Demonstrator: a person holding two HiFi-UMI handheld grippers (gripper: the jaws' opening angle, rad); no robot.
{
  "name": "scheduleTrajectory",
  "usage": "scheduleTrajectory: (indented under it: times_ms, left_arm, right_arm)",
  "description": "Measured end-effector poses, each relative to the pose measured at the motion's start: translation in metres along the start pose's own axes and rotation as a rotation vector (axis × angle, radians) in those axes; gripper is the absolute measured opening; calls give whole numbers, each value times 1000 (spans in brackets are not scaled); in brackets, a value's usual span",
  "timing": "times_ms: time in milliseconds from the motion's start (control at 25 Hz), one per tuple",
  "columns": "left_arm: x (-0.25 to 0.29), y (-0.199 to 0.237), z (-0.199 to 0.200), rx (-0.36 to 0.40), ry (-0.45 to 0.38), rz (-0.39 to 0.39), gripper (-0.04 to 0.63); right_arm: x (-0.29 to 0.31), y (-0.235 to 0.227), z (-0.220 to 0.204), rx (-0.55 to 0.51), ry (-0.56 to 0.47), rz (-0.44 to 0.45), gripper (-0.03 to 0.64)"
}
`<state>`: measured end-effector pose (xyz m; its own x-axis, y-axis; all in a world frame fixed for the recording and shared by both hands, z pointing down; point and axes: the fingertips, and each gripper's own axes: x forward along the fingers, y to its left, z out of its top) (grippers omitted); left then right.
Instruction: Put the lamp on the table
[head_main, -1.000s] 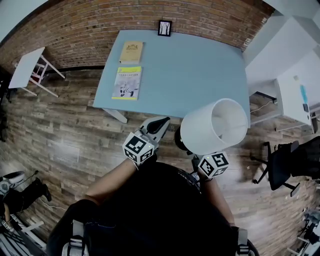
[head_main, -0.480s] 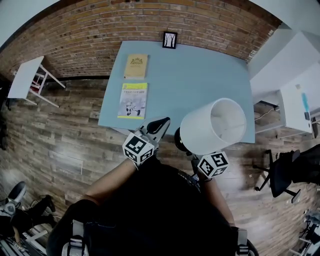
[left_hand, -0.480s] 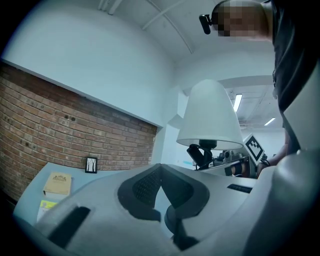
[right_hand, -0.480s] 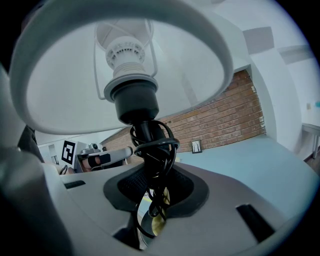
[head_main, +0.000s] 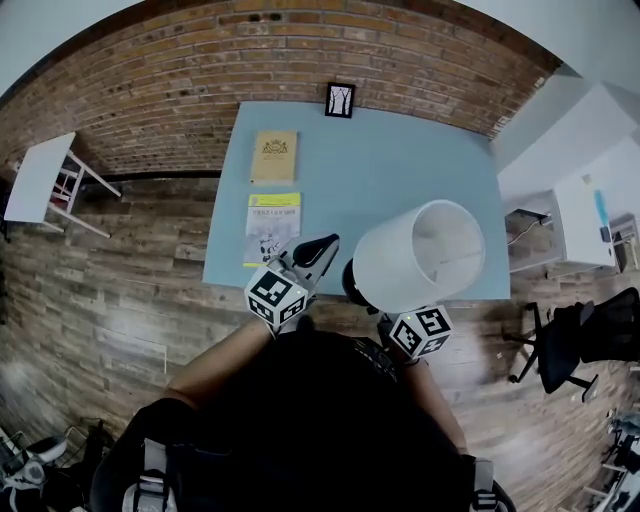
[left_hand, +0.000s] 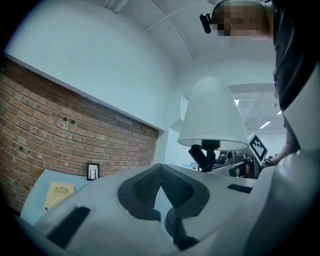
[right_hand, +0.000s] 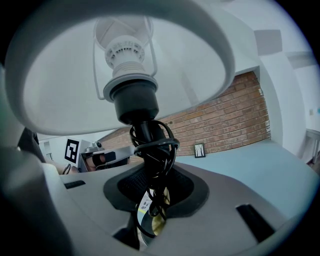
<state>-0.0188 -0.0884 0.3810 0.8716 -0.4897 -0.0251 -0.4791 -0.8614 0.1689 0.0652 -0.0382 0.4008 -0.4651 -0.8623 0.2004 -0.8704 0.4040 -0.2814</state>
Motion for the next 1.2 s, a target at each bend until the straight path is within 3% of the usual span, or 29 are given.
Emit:
scheduleTrajectory:
  times_ms: [400, 1200]
  left_arm:
    - [-13, 35, 6, -19, -19, 4, 9]
    - [-35, 97, 9, -18, -37, 143, 9]
  right_arm:
    - [44, 19, 8, -28, 24, 25, 98]
    - [110, 24, 4, -38, 71, 125, 98]
